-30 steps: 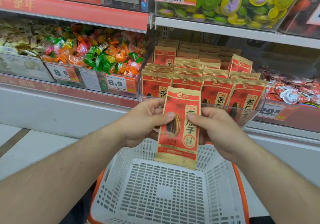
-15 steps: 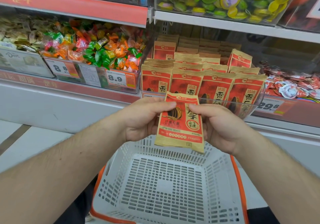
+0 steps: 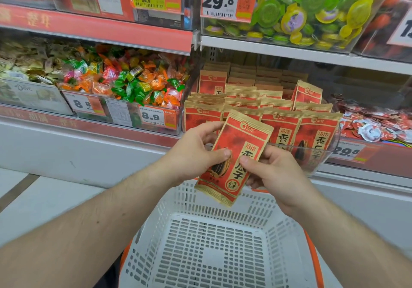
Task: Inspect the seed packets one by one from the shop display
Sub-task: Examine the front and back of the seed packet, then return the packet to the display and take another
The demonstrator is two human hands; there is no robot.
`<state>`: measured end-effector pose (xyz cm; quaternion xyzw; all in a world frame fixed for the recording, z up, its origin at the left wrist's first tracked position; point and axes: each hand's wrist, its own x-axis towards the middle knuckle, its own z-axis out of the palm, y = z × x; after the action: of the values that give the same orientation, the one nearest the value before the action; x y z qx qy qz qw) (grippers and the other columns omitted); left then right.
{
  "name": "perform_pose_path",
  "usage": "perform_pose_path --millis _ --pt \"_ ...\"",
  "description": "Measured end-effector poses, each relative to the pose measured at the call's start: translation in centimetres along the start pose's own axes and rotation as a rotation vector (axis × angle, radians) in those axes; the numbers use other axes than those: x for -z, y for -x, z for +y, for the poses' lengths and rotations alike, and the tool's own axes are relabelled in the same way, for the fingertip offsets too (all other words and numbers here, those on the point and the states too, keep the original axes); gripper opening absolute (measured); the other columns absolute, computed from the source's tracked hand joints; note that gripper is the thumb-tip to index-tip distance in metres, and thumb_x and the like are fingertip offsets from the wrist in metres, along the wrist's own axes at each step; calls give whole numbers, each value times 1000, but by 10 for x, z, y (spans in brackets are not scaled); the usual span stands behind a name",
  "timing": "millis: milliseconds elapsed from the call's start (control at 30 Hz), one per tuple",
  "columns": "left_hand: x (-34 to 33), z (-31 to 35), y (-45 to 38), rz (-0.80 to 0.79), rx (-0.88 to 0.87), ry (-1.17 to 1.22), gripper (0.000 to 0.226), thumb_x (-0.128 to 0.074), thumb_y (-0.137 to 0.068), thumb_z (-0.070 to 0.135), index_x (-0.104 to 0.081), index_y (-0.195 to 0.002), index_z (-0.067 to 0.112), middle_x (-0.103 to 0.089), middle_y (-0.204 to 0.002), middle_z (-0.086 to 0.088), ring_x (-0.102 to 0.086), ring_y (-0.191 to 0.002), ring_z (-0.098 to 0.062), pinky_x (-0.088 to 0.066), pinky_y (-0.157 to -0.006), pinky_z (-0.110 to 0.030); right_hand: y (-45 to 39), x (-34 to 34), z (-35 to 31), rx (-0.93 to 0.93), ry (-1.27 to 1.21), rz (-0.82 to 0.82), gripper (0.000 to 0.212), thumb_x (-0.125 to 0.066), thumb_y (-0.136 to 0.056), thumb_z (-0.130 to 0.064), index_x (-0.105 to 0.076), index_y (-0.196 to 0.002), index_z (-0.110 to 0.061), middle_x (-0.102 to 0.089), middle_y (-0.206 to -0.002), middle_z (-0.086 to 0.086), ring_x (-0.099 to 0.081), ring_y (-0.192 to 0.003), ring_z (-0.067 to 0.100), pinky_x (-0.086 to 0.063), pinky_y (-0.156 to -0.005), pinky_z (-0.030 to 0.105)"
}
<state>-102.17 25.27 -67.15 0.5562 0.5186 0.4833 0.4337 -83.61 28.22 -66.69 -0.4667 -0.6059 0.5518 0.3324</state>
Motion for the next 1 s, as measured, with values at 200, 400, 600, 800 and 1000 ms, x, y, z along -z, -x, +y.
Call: perform_pose_path --millis 200,400,600,800,1000 --pt "11 27 -16 256 -287 -282 18 -59 -81 50 -67 -96 43 -71 -97 14 -66 -91 -5 -56 -83 -32 -1 -2 -6 49 -39 41 9 -70 -88 -8 -70 -92 -16 -75 -75 -1 -68 -61 9 -49 -59 25" --pt "55 41 -59 479 -321 -676 53 -40 -89 45 -69 -120 12 -66 -121 -3 -57 -115 -21 -44 -100 -42 -7 0 -12 25 -163 98 5 -68 -88 -6 -68 -89 -11 -72 -75 10 -64 -64 23 -51 -62 34" --pt "64 26 -82 201 84 -576 51 -38 -87 60 -64 -124 36 -60 -134 9 -53 -125 -17 -39 -109 -45 -16 -1 -25 -83 -448 32 23 -66 -75 -22 -63 -94 -9 -70 -74 13 -62 -54 20 -51 -53 31" --pt "66 16 -84 179 16 -530 20 -52 -80 51 -69 -85 40 -70 -90 19 -64 -85 -1 -52 -79 -34 -46 -2 -64 11 -574 40 22 -57 -92 -19 -63 -110 -8 -73 -79 11 -68 -62 21 -56 -55 29" --pt "74 11 -78 138 2 -526 15 -59 -95 39 -62 -110 39 -60 -104 21 -58 -98 -1 -49 -82 -26 -94 2 -112 387 -72 205 8 -68 -90 -13 -71 -83 -14 -76 -89 12 -72 -85 33 -59 -82 48"
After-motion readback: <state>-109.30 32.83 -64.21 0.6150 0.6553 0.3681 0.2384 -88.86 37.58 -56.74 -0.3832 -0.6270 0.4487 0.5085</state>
